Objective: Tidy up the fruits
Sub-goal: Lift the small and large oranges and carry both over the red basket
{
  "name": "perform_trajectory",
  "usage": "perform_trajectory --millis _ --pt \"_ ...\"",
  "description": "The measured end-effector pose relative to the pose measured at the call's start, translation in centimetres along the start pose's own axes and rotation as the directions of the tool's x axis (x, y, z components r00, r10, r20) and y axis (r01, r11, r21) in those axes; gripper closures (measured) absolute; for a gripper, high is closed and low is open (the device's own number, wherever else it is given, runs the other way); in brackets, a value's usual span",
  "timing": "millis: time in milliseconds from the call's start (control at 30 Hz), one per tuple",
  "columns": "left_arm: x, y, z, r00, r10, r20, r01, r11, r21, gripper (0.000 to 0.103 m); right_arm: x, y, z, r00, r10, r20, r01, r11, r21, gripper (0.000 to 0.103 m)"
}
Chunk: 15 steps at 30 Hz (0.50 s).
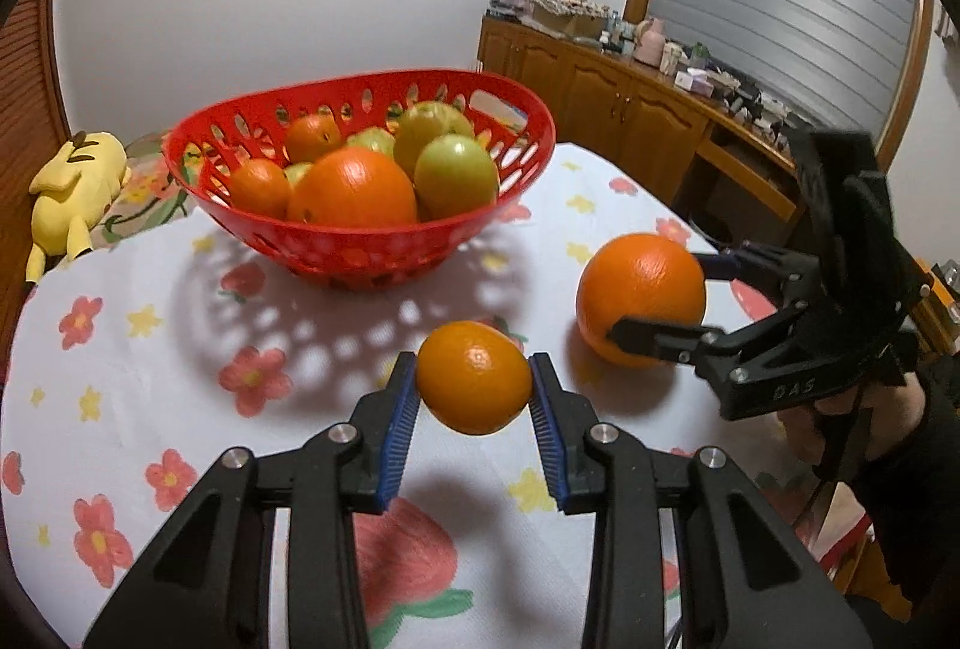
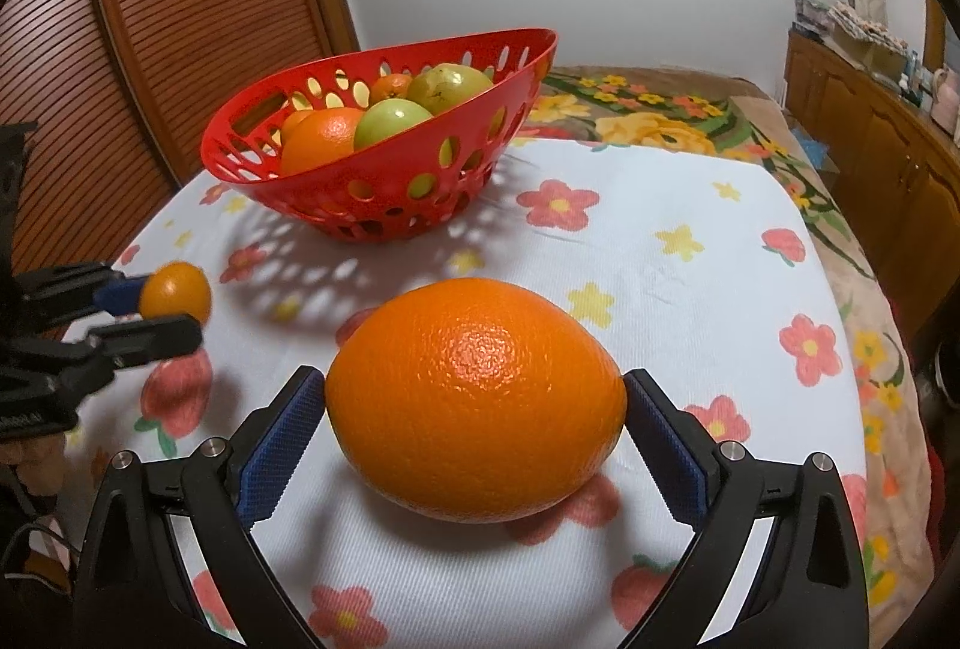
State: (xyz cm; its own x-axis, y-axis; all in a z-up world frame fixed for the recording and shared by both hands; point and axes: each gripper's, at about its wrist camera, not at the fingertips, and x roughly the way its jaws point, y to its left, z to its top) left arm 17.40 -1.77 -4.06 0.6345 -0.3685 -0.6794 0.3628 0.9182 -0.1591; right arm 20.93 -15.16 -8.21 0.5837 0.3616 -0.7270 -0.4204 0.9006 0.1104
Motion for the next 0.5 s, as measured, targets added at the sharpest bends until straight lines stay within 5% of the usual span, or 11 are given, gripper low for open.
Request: perform_trajectory --millis 500 --pt "-2.1 0.6 1.3 0.997 0.008 0.070 -0.007 1.000 -0.010 0.069 0.2 0.1 0.2 1.000 0.000 -0.007 0.001 1.000 0.001 0.003"
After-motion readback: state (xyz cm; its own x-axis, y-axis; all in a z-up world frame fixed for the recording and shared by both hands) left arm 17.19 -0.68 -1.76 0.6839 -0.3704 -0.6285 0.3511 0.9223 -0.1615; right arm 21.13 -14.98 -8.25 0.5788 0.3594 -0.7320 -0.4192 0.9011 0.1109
